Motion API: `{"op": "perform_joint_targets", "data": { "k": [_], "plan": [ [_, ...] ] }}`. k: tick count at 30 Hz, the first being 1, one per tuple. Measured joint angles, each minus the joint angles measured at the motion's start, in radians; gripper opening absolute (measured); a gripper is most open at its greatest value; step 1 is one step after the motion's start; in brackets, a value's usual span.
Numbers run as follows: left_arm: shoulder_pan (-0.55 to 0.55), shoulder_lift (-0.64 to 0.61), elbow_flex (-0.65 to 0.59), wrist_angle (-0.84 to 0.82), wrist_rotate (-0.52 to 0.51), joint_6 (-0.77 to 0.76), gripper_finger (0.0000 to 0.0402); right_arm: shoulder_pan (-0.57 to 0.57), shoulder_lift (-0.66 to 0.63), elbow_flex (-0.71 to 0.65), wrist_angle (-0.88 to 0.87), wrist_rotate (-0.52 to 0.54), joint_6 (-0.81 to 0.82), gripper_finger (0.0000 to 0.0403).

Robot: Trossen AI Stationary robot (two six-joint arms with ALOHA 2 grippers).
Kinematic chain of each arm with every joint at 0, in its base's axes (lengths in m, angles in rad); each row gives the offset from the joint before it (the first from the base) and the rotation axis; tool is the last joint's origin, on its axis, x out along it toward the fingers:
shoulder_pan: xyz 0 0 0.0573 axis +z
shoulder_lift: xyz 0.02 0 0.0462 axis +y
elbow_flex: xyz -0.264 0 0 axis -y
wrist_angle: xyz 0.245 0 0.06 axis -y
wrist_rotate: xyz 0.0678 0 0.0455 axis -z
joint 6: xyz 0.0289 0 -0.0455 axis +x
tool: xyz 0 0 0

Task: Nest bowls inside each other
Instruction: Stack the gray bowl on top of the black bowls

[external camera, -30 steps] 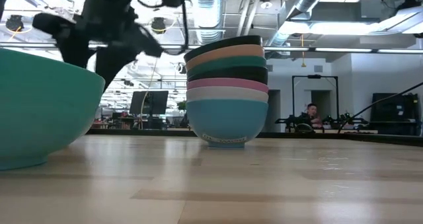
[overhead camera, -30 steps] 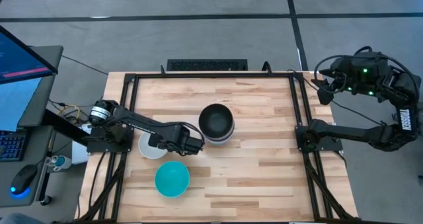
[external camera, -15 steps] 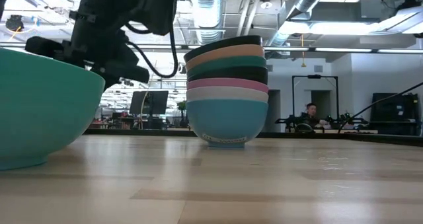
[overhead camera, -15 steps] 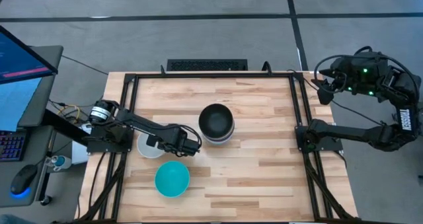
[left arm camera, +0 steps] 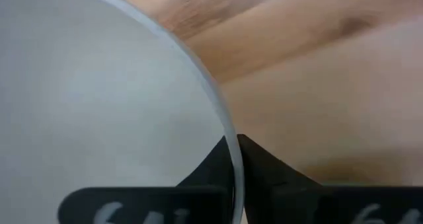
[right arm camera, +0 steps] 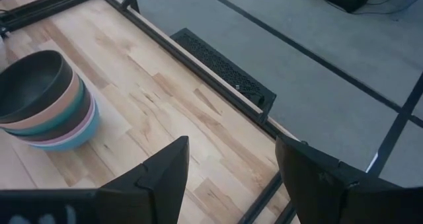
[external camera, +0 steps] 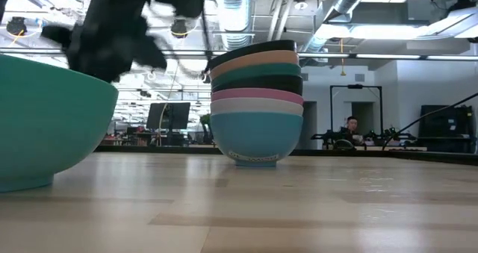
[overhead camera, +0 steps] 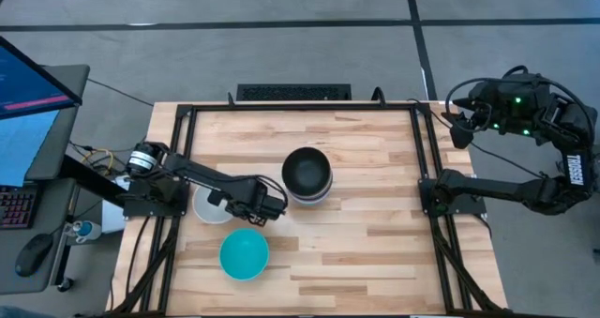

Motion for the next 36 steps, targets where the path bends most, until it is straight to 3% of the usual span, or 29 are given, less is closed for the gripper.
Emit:
{"op": "perform_joint_targets", "data": {
  "k": [3,6,12,17,22,29,36],
  "plan": [
    [0.01,0.0,0.172,-0.143,-0.003,0.058,0.0002,0.0,0.0,0.0,0.0,0.0,-0.001,0.025],
    [0.013,0.0,0.399,-0.246,-0.074,0.085,0.0001,0.0,0.0,0.0,0.0,0.0,-0.005,0.025],
    [-0.001,0.008,0.809,-0.163,-0.315,0.246,0.0001,0.0,0.003,0.0,0.001,0.0,-0.002,0.025],
    [-0.01,0.142,1.074,-0.153,-0.37,0.562,0.0,0.0,0.003,0.0,0.001,0.0,0.0,0.025],
    [0.005,0.223,1.002,-0.152,-0.259,0.744,0.0,0.0,0.003,0.0,-0.004,0.0,0.017,0.025],
    [-0.017,0.335,1.05,-0.158,-0.376,1.08,0.0,-0.001,0.003,0.0,-0.044,0.0,0.034,0.025],
    [-0.015,0.365,1.051,-0.126,-0.323,1.355,0.0,-0.004,0.001,0.0,-0.046,0.0,0.052,0.025]
  ]
}}
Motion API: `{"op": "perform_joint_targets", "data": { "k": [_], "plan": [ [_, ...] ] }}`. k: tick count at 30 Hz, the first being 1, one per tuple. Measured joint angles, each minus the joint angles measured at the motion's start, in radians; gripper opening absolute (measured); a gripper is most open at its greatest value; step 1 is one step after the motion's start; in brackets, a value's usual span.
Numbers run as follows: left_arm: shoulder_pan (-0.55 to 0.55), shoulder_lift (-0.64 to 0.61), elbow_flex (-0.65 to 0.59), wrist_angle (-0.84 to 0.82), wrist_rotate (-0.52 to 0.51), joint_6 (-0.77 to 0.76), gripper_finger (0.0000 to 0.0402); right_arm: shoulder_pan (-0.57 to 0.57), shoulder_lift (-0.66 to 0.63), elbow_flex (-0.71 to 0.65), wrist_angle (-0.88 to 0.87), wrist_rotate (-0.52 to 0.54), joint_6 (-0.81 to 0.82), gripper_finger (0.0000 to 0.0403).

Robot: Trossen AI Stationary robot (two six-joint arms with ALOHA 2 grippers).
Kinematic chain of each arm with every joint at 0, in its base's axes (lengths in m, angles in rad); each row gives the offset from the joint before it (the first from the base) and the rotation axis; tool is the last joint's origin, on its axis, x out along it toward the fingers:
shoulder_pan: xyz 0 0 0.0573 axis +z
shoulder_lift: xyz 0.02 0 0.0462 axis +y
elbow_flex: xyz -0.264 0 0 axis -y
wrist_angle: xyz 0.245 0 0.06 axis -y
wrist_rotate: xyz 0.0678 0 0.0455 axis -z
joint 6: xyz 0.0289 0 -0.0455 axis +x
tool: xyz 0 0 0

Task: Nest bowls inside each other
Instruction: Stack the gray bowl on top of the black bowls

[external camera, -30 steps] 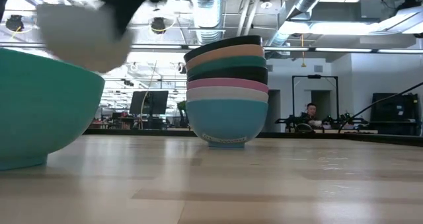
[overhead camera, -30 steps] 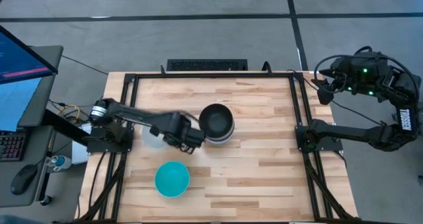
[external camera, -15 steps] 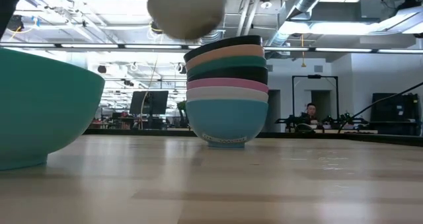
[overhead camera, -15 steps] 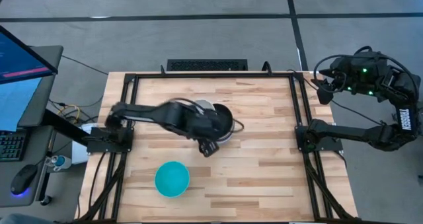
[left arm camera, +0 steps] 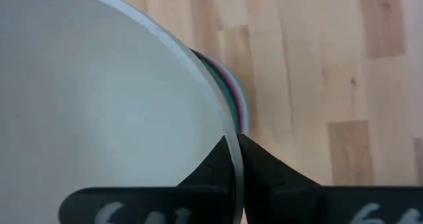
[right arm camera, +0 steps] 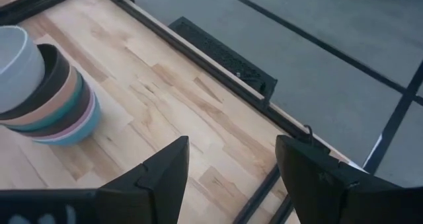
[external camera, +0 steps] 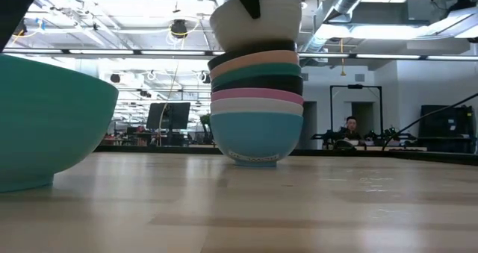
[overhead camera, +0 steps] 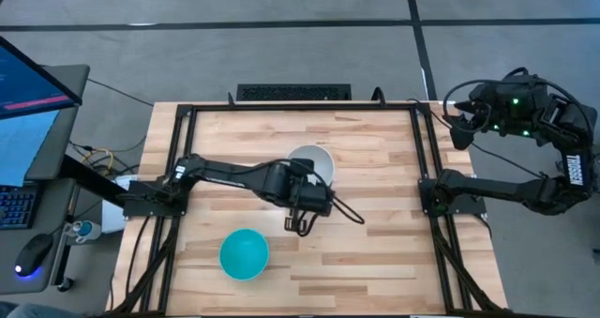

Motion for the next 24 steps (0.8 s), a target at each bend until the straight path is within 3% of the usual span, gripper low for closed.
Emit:
{"op": "perform_joint_targets", "data": {
  "k": [10,14,19,24],
  "plan": [
    [0.036,0.017,0.001,-0.037,0.05,0.052,0.0,0.0,0.0,0.0,0.0,0.0,0.0,0.025],
    [0.055,0.061,0.0,-0.04,0.115,0.056,0.0,0.0,0.0,0.0,0.0,0.0,0.0,0.025],
    [0.053,0.094,0.0,-0.043,-0.021,0.065,0.0005,0.0,0.0,0.0,0.0,0.0,0.0,0.025],
    [0.061,0.093,0.0,-0.043,-0.034,0.054,0.0022,0.0,0.0,0.0,0.0,0.0,-0.003,0.025]
  ]
}}
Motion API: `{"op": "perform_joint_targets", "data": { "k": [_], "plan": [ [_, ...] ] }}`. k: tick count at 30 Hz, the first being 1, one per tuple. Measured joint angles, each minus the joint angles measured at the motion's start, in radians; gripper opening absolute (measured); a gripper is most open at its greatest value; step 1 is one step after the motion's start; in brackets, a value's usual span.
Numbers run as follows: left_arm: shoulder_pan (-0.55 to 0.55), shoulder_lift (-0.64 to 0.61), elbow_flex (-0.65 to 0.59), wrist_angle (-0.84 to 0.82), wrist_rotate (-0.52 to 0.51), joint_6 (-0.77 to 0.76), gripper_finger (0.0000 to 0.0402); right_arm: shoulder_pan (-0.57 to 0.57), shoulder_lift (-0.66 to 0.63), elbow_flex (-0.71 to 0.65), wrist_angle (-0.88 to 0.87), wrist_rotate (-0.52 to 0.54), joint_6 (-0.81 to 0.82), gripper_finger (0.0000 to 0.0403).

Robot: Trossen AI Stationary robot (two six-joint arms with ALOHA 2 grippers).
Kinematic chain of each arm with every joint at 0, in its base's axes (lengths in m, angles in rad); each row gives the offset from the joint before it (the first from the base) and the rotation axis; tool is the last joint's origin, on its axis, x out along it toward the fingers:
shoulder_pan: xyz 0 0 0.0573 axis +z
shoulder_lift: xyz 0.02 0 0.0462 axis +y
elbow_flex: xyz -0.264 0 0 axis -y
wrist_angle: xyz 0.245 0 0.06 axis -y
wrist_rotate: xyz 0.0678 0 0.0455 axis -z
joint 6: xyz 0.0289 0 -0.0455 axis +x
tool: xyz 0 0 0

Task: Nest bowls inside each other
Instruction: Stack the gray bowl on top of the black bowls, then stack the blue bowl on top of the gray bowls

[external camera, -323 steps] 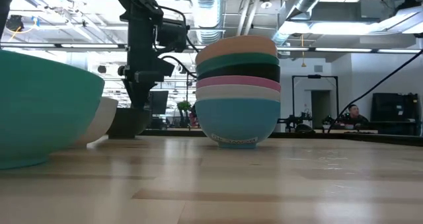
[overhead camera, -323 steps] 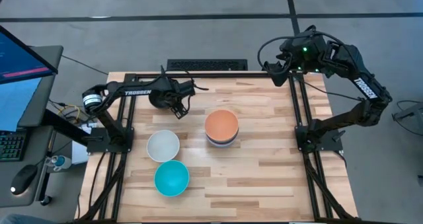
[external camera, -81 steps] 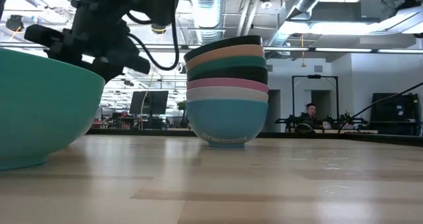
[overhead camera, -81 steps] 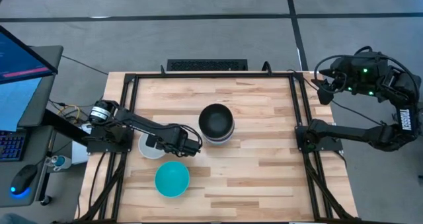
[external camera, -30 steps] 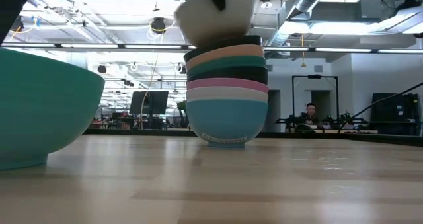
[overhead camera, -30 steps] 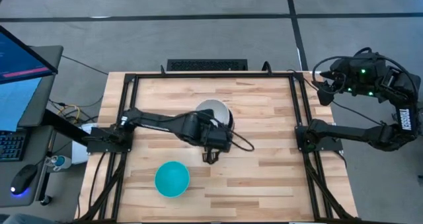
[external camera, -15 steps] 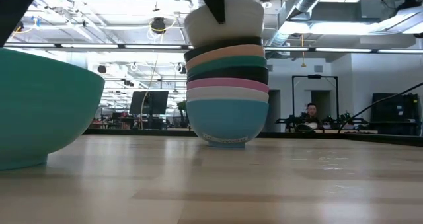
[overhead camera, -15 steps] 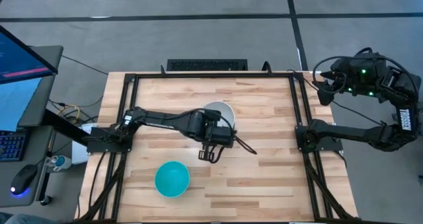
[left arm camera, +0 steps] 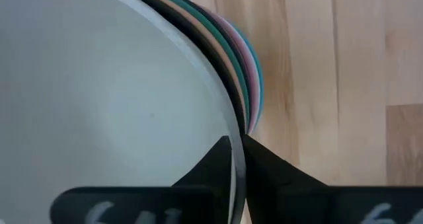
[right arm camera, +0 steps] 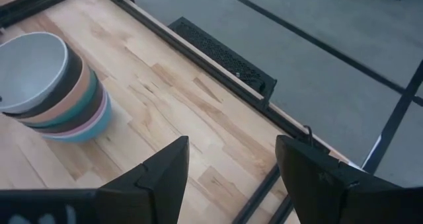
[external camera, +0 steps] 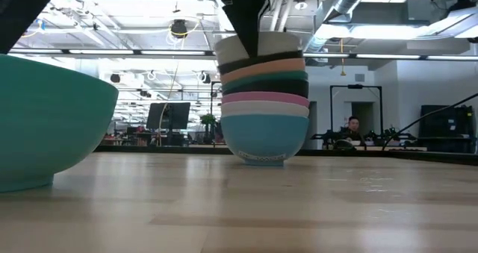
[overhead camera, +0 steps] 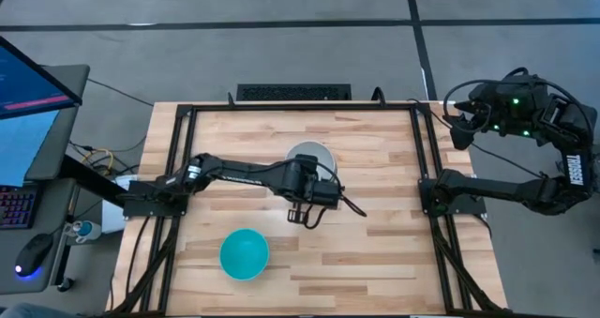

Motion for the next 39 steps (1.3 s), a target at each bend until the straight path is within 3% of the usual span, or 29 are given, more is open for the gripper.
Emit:
{"op": "perform_joint_targets", "data": {
  "k": [9,19,26,30,34,39],
  "plan": [
    [-0.019,-0.026,0.022,0.028,-0.01,-0.028,0.0083,0.0,0.0,0.0,0.0,0.0,-0.022,0.025],
    [-0.032,-0.041,0.022,-0.067,-0.068,-0.137,0.0139,0.0,0.0,0.0,0.0,0.0,-0.024,0.025],
    [-0.121,-0.124,0.019,-0.075,-0.007,-0.461,0.0146,0.0,0.0,0.0,0.0,0.0,-0.024,0.025],
    [-0.182,-0.187,-0.046,-0.073,-0.038,-0.791,0.0146,0.0,0.0,0.0,0.0,0.0,-0.025,0.025],
    [-0.219,-0.279,-0.193,-0.076,-0.062,-1.078,0.0146,0.0,0.0,0.0,0.0,0.0,-0.033,0.025],
    [-0.252,-0.424,-0.482,-0.074,0.024,-1.491,0.0146,0.0,0.0,0.0,0.0,-0.001,-0.05,0.025]
  ]
}}
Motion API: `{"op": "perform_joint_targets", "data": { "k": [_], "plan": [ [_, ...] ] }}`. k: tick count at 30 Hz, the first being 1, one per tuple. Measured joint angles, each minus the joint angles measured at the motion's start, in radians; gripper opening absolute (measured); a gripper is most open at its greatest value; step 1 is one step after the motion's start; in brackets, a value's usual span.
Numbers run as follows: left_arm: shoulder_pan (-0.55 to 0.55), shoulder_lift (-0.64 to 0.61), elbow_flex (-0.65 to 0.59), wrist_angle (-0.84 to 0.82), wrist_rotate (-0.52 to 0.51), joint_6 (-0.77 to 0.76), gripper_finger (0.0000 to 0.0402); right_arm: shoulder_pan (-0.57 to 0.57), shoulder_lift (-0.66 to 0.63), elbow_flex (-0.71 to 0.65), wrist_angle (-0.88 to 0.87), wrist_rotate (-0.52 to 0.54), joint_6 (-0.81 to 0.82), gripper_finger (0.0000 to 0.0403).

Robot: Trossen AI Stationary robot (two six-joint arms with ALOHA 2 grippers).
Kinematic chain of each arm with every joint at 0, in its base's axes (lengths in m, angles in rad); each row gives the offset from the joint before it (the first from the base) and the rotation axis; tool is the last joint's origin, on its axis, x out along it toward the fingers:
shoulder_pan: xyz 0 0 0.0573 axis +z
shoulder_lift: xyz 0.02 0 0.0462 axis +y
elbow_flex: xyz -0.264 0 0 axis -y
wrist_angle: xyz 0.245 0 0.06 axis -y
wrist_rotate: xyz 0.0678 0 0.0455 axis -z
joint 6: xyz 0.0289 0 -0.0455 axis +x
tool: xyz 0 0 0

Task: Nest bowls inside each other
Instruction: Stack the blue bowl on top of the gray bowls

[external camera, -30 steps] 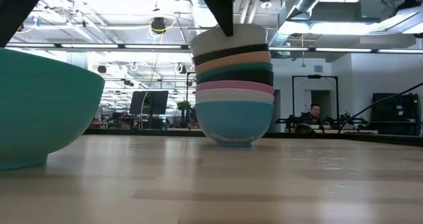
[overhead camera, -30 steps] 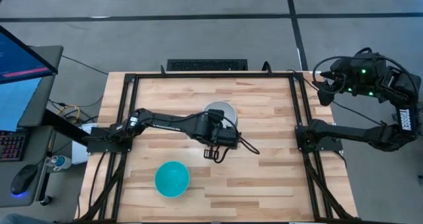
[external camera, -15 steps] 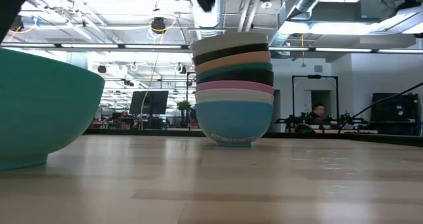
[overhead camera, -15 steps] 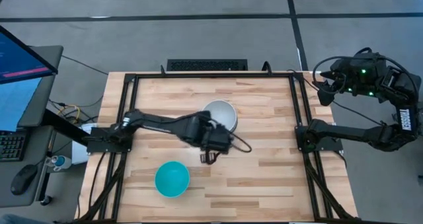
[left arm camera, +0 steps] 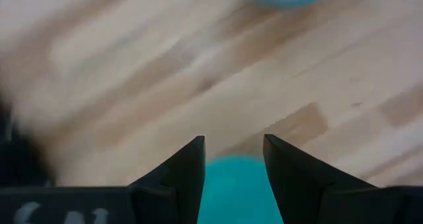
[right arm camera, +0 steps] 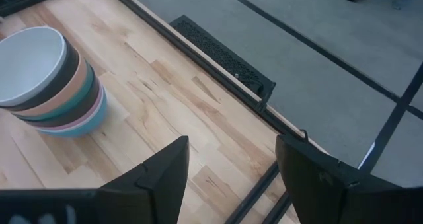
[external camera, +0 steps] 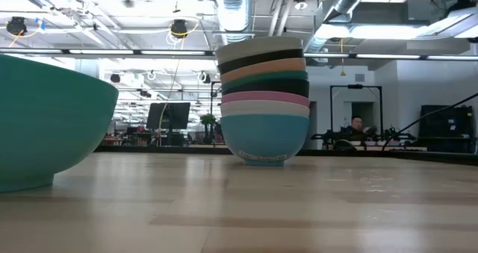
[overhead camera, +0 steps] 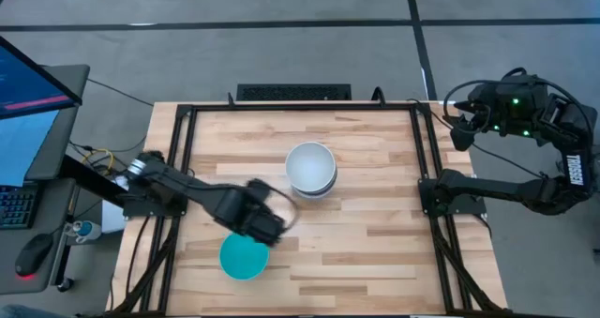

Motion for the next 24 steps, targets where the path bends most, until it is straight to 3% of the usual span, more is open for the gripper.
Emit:
{"op": "perform_joint_targets", "data": {
  "k": [3,5,8,14,24],
  "plan": [
    [-0.014,-0.091,-0.164,0.019,0.087,-0.208,0.0146,0.0,-0.002,0.0,0.0,-0.002,0.0,0.025],
    [-0.022,-0.138,-0.236,0.111,0.116,-0.253,0.0146,0.0,-0.006,0.0,0.0,-0.003,-0.001,0.025],
    [-0.045,-0.177,-0.298,0.142,0.16,-0.195,0.0146,0.0,-0.018,0.0,0.0,-0.004,0.0,0.025],
    [-0.102,-0.174,-0.405,0.153,0.354,-0.048,0.0146,0.0,-0.049,0.0,0.0,-0.007,0.017,0.025],
    [-0.142,-0.174,-0.562,0.356,0.377,0.026,0.0148,0.0,-0.048,0.0,0.0,-0.008,0.045,0.025]
  ]
}}
